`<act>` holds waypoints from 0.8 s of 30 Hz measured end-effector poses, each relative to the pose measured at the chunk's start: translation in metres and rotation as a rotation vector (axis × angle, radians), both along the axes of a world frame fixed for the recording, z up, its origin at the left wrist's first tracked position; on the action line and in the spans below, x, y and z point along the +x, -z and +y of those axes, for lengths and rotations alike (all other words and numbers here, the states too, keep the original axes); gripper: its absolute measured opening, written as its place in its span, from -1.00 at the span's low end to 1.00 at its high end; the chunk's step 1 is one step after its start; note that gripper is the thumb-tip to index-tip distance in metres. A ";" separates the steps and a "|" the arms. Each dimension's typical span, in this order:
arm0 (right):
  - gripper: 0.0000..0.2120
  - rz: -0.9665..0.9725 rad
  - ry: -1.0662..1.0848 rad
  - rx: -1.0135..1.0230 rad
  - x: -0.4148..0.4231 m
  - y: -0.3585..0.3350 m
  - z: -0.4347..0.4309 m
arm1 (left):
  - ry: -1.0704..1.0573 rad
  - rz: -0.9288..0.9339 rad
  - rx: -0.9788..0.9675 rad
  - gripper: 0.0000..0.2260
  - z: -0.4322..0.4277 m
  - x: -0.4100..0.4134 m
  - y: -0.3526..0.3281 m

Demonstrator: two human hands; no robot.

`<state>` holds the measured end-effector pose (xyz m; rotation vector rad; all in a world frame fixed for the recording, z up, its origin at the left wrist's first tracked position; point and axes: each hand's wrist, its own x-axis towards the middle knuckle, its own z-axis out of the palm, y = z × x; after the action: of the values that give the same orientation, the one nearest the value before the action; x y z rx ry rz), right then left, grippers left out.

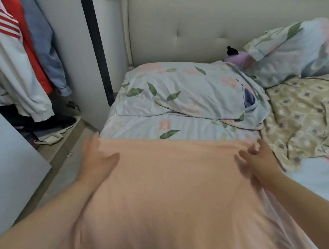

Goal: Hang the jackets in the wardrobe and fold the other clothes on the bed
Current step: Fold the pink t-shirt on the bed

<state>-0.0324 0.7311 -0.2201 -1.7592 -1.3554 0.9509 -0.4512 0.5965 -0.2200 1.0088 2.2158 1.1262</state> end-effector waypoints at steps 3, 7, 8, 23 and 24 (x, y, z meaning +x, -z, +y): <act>-0.36 -0.694 -0.384 0.288 -0.008 0.019 -0.030 | 0.362 0.558 -0.159 -0.22 -0.014 0.026 0.019; -0.28 -1.073 -0.677 0.079 -0.011 0.027 -0.036 | 0.617 0.748 -0.420 -0.05 -0.023 0.050 0.040; -0.26 -1.054 -0.681 0.072 -0.009 0.027 -0.033 | 0.611 0.752 -0.424 -0.05 -0.024 0.051 0.046; -0.30 -0.630 0.005 -0.305 0.042 0.002 -0.153 | 0.569 0.709 -0.234 -0.41 0.000 0.134 0.014; -0.34 -0.572 -0.039 -0.335 0.043 0.002 -0.159 | 0.602 0.680 -0.140 -0.46 0.008 0.160 0.009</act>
<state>0.0108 0.5723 -0.2218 -2.3938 -1.6497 0.7509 -0.2908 0.6048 -0.2295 2.0318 2.1391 0.3754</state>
